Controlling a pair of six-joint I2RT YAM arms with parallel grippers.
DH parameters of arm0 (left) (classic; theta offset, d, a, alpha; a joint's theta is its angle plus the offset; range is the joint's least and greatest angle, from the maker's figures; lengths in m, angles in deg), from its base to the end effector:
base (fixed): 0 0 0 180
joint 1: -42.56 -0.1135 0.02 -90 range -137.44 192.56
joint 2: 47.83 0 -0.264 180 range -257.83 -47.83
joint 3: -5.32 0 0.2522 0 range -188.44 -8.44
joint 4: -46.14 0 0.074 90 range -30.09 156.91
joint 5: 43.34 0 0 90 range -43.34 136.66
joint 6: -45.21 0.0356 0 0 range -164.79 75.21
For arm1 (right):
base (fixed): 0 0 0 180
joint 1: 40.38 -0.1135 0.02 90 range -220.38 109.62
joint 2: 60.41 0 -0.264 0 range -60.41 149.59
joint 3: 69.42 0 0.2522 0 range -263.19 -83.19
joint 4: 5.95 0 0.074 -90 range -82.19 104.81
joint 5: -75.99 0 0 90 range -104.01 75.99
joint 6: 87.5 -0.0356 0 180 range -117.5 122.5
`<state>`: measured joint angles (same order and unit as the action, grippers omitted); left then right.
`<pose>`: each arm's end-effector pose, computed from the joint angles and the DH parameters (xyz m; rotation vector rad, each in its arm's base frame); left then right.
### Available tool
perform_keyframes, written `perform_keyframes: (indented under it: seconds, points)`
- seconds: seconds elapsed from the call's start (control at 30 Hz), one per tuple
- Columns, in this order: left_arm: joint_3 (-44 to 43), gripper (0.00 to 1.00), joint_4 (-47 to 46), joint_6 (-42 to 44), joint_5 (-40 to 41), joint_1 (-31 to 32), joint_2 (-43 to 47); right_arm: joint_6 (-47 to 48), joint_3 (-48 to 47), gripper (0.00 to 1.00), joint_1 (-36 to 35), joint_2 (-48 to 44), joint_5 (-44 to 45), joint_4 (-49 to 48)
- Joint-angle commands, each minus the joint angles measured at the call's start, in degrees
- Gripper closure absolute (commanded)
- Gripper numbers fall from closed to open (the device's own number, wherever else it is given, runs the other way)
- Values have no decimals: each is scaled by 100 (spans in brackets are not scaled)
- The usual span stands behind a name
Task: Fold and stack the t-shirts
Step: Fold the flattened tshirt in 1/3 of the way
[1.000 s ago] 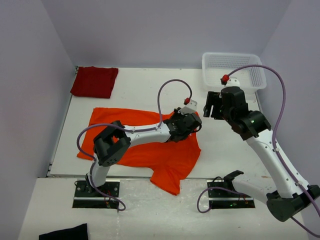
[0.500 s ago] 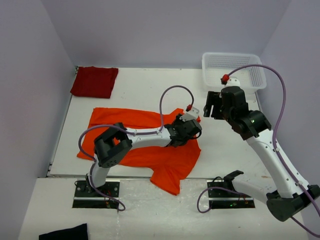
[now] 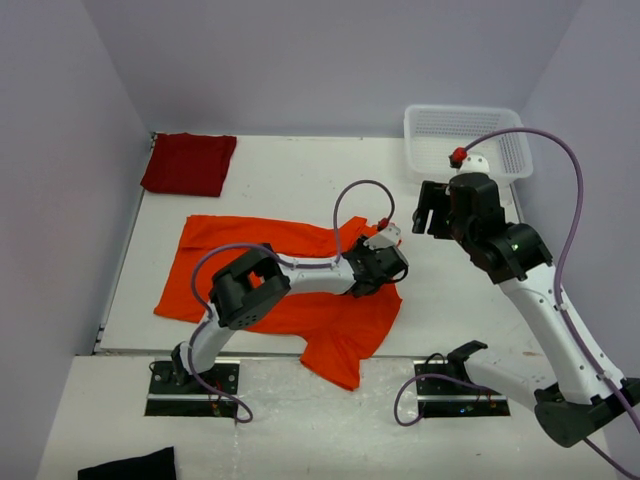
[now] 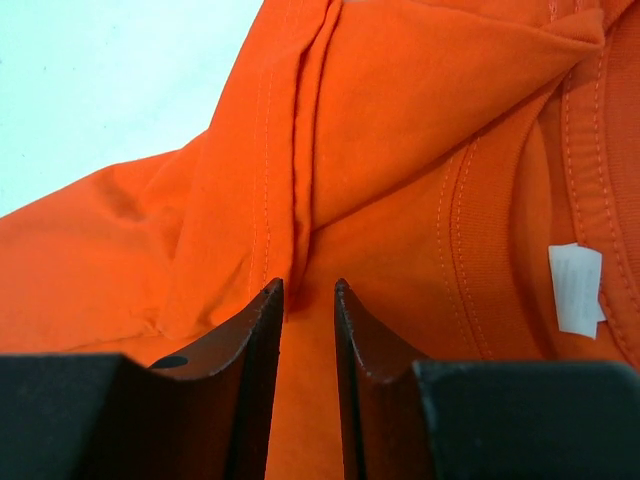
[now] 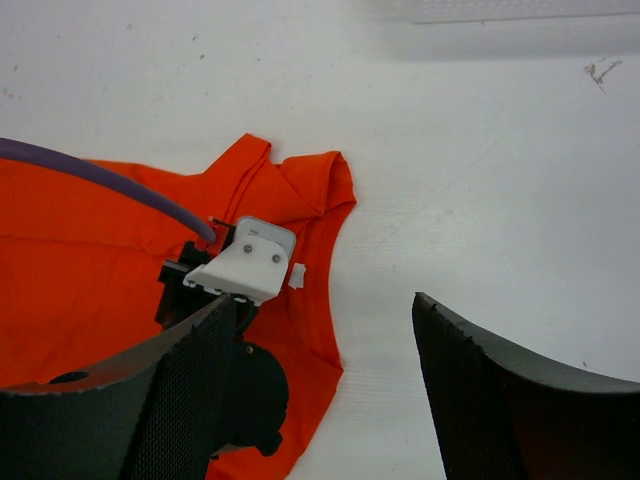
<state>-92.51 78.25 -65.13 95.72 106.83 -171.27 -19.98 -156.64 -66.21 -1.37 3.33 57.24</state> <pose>0.2174 -0.3891 0.1425 0.5422 2.1055 0.3076 0.1801 0.0754 0.3970 0.1076 2.1519 0.1586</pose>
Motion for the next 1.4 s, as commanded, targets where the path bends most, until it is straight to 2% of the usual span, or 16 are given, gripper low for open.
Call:
perform_keyframes:
  seconds: [0.0, 0.5, 1.1, 1.37]
  points:
    - [-303, 71, -51, -14, 218, -11, -75, 24, -240, 28, 16, -104, 112, 32]
    - [-215, 71, 99, -102, 411, -222, -84, 33, -152, 27, 16, -95, 59, 14]
    - [-92, 71, 187, -199, 263, -327, -66, 7, -99, 27, 25, -113, 32, -30]
    - [-30, 82, 248, -278, 253, -327, -31, 7, -90, 27, 16, -113, 32, -30]
